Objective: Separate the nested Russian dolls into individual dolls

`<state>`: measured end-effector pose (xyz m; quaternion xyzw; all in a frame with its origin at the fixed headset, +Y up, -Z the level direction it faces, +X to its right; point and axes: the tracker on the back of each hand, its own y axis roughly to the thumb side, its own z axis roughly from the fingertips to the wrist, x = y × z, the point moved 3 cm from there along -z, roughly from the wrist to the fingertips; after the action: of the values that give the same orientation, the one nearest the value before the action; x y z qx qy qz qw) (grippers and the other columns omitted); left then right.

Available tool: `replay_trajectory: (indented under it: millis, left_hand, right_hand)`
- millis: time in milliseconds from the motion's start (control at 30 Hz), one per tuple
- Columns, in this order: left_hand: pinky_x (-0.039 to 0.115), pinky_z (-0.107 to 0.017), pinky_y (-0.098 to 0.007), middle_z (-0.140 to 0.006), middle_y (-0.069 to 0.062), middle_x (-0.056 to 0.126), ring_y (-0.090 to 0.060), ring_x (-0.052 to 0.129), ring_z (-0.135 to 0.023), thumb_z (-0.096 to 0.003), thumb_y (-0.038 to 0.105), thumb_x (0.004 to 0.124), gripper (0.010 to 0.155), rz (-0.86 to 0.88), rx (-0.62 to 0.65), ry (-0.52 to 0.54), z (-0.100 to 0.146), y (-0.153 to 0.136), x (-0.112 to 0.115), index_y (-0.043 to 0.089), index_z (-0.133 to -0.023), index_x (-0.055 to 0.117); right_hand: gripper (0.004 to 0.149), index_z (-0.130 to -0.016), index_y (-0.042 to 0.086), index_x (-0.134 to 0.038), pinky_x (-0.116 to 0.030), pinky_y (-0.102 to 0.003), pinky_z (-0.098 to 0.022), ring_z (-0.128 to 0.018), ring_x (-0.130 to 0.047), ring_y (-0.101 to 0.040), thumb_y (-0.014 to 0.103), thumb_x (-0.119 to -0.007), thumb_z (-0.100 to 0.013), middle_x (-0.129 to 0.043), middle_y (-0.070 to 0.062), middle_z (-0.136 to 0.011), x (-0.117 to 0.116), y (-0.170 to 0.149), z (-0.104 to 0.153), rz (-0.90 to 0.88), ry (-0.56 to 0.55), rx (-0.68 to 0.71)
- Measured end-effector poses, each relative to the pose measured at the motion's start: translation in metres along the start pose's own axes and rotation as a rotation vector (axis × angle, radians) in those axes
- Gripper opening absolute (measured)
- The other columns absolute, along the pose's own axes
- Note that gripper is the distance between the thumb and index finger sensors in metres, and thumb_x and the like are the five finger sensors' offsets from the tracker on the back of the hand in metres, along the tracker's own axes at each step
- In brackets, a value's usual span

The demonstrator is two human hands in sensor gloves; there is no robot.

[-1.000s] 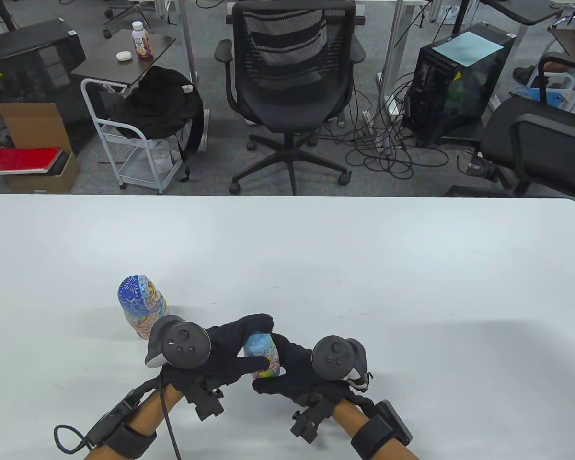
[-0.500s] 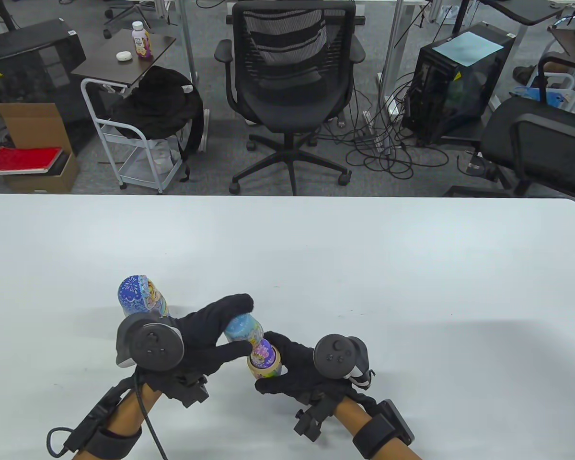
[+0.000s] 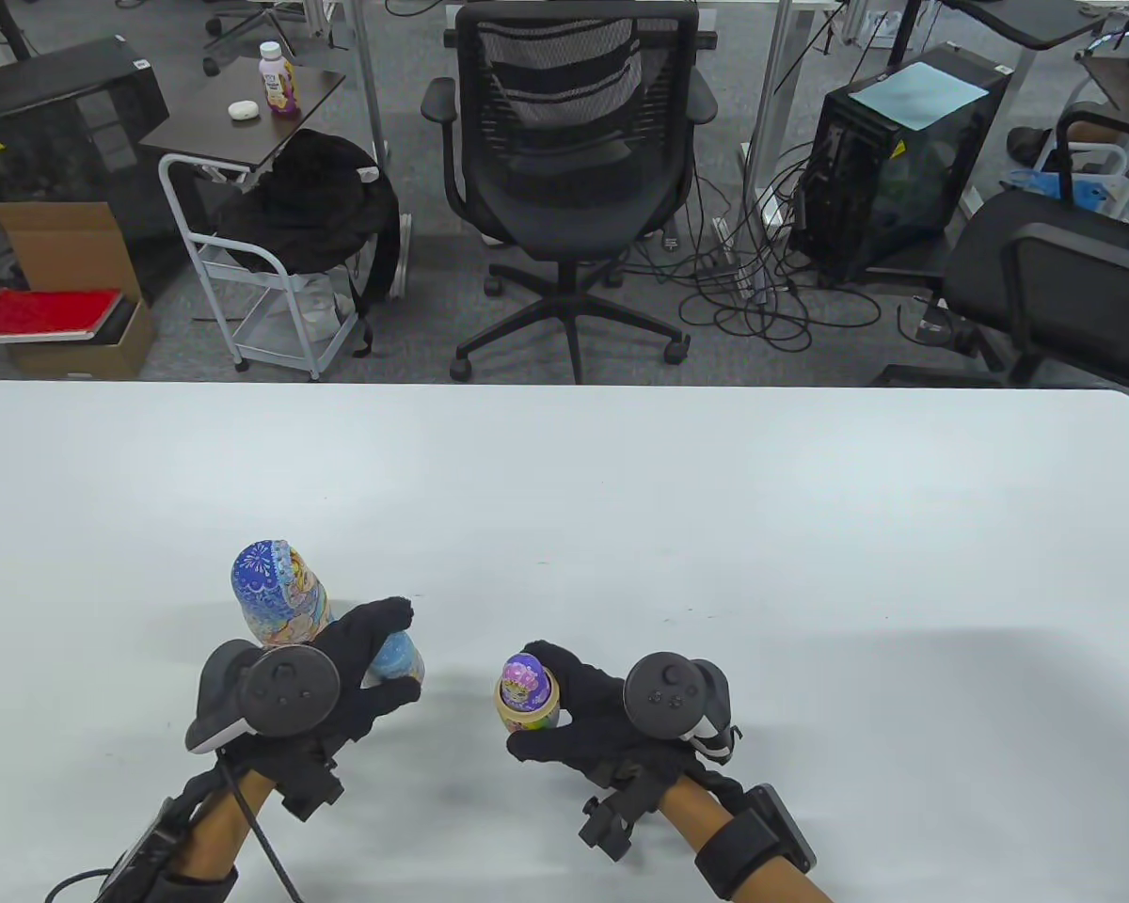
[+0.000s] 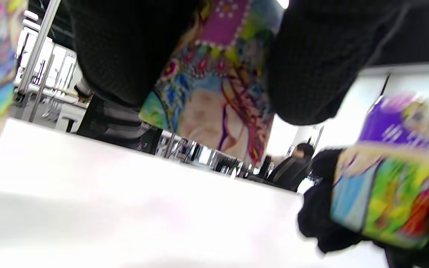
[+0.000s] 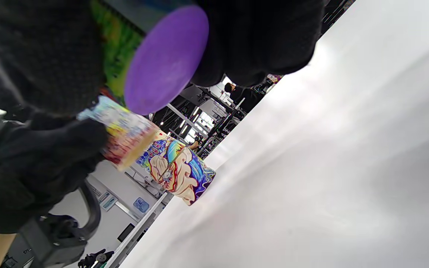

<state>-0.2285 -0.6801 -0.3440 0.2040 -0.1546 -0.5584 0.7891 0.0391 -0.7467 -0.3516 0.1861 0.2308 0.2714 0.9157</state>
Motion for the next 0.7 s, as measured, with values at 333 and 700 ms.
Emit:
replay_trajectory:
  millis: [333,700]
  left_hand:
    - [0.090,-0.055,-0.038,-0.100,-0.018,0.079,-0.037,0.098,-0.077,-0.0463,0.053,0.091,0.082,-0.180,-0.022,-0.197,-0.006,-0.005,0.046,0.015,-0.107,0.051]
    - [0.089,-0.055,-0.038,-0.101,-0.017,0.078,-0.036,0.097,-0.078,-0.0458,0.054,0.090,0.082,-0.271,-0.034,-0.235,-0.008,-0.009,0.061,0.016,-0.107,0.050]
  right_hand:
    - [0.094,-0.105,0.009,-0.052,-0.077,-0.048,-0.063,-0.087,-0.084,-0.040,0.053,-0.094,-0.034,-0.084,-0.016,-0.094,-0.001,0.000,0.000,0.004,0.007,0.001]
    - [0.094,-0.105,0.008,-0.052,-0.077,-0.048,-0.063,-0.087,-0.084,-0.041,0.053,-0.094,-0.034,-0.084,-0.016,-0.094,-0.002,0.001,-0.001,0.011,0.015,0.006]
